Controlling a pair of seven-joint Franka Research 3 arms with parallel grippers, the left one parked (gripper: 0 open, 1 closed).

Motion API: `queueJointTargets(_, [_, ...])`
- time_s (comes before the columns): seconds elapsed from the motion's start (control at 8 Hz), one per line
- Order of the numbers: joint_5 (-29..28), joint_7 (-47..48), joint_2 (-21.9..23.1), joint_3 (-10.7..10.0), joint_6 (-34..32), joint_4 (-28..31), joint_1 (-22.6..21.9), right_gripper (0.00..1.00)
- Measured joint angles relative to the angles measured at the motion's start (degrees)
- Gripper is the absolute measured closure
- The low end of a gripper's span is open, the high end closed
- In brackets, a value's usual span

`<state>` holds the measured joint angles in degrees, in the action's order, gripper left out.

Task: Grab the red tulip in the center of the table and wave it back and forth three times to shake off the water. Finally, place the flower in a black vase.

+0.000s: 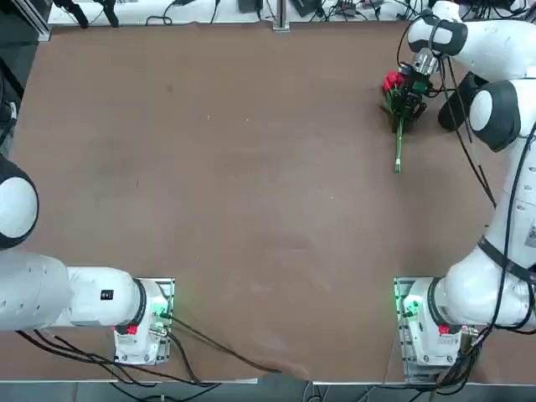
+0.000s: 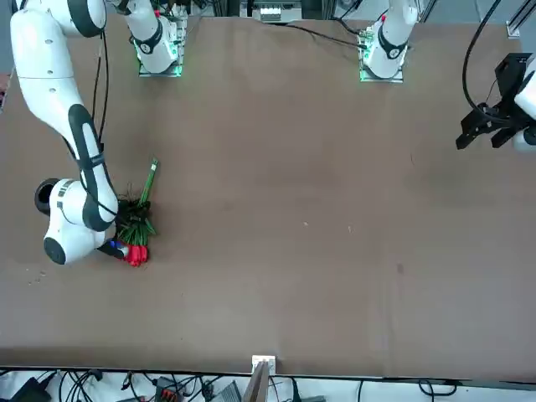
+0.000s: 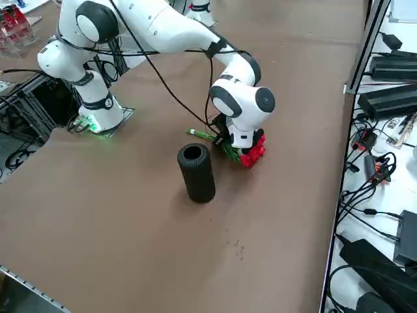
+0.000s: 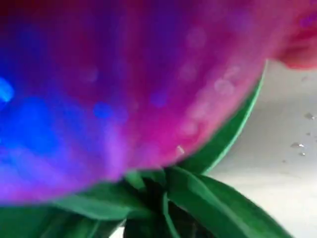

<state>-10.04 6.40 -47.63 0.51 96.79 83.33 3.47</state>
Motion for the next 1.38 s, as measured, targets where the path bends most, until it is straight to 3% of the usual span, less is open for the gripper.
queueJointTargets(0.62, [-0.01,-1.66,0.38,-0.02,0.71,-2.14,0.21,0.80])
queueJointTargets(1.0, [-4.90,-1.60,3.01,-0.13,1.28,-2.97,2.21,0.80])
queueJointTargets(1.38, [-5.78,-0.15,10.35,0.24,4.52,-4.40,1.82,0.80])
